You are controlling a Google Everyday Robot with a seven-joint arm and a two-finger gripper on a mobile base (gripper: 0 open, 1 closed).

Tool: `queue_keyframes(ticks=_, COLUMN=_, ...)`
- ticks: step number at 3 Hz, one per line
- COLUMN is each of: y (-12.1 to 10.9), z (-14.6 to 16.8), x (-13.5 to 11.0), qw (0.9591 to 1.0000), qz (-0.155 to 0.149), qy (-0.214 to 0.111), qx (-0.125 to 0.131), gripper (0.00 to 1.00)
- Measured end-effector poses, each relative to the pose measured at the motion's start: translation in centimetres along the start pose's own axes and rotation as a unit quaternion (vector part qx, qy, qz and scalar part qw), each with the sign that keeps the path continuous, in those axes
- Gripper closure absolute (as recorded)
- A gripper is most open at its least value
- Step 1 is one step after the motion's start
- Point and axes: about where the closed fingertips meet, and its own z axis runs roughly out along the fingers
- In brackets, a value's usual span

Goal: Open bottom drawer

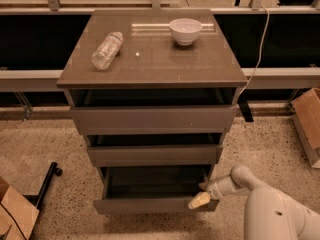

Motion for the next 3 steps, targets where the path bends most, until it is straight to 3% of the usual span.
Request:
queue_keyframes(ticks=1, y=0.49, z=-1.22, x=1.97, qw=0.9994, qz=0.032, qy=0.006, qx=0.014, gripper=0.0)
queue_keyframes(ticks=3, y=0.78, z=-0.73, x=1.52, qw=0.9994, qz=0.032, qy=0.006, qx=0.014, gripper=0.0)
